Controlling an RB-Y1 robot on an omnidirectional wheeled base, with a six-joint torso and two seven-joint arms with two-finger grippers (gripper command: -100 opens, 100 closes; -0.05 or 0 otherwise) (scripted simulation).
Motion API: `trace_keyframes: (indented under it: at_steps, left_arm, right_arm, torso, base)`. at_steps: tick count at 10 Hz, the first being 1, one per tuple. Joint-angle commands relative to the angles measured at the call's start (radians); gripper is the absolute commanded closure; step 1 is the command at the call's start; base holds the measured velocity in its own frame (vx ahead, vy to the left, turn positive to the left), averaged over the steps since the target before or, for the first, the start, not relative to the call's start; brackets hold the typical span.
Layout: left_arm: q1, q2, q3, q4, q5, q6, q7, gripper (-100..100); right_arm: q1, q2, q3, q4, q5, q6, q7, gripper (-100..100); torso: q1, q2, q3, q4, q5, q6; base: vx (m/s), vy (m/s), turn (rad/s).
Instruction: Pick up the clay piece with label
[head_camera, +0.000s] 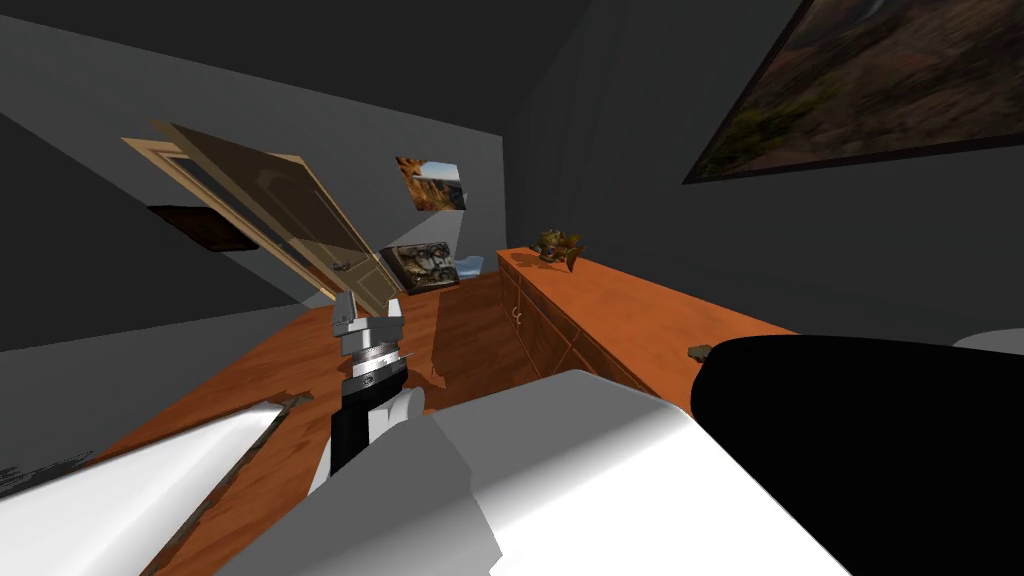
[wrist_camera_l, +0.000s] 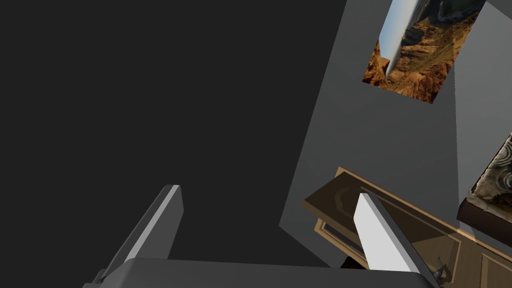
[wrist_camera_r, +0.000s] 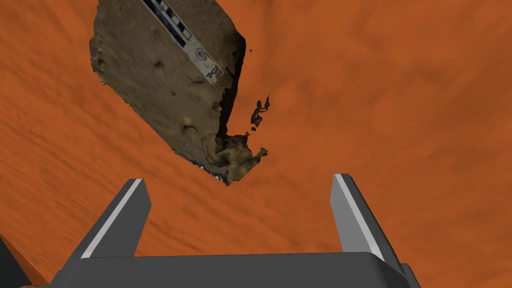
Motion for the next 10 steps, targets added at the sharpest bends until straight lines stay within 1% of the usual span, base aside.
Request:
trace_keyframes:
  at_steps: [1, 2, 3, 4, 5, 8, 9, 10]
  left_arm:
    - [0.000, 0.000, 0.000, 0.000, 0.000, 0.000, 0.000, 0]
    - [0.000, 0.000, 0.000, 0.000, 0.000, 0.000, 0.000, 0]
    - [0.000, 0.000, 0.000, 0.000, 0.000, 0.000, 0.000, 0]
    - [0.000, 0.000, 0.000, 0.000, 0.000, 0.000, 0.000, 0]
    - [0.000, 0.000, 0.000, 0.000, 0.000, 0.000, 0.000, 0]
    - [0.000, 0.000, 0.000, 0.000, 0.000, 0.000, 0.000, 0]
    - [0.000, 0.000, 0.000, 0.000, 0.000, 0.000, 0.000, 0]
    - [0.000, 0.000, 0.000, 0.000, 0.000, 0.000, 0.000, 0]
  right_arm:
    - [0.049, -0.010, -0.006, 0.009, 0.013, 0.004, 0.001, -100]
    - [0.065, -0.012, -0.008, 0.012, 0.015, 0.004, 0.002, -100]
    - [0.053, -0.011, -0.011, 0.012, 0.011, 0.000, 0.000, -100]
    - [0.055, -0.011, -0.011, 0.012, 0.012, 0.000, 0.001, 0]
    - [0.040, -0.033, 0.021, 0.022, 0.021, 0.025, 0.005, -100]
    - [0.019, -0.065, 0.070, 0.035, 0.035, 0.062, 0.011, -100]
    - [0.024, -0.061, 0.060, 0.033, 0.032, 0.055, 0.008, -100]
    - [0.023, -0.062, 0.062, 0.034, 0.033, 0.058, 0.008, 100]
  torso:
    - [0.000, 0.000, 0.000, 0.000, 0.000, 0.000]
    - [-0.001, 0.000, 0.000, 0.000, 0.000, 0.000]
    - [-0.001, 0.000, 0.000, 0.000, 0.000, 0.000]
    - [0.001, 0.001, 0.001, 0.000, 0.000, 0.000]
    - [0.002, 0.002, 0.001, 0.001, 0.000, 0.000]
    - [0.002, 0.000, 0.000, 0.000, 0.000, 0.000]
    - [0.002, 0.000, 0.000, 0.000, 0.000, 0.000]
    - [0.002, 0.001, 0.000, 0.000, 0.001, 0.000]
  base:
    - [0.022, -0.047, 0.086]
    - [0.020, -0.052, 0.040]
    - [0.009, -0.024, 0.007]
    - [0.000, 0.000, 0.000]
    - [0.022, -0.008, -0.019]
    - [0.032, -0.011, -0.015]
    - [0.014, -0.002, -0.001]
    - [0.000, 0.000, 0.000]
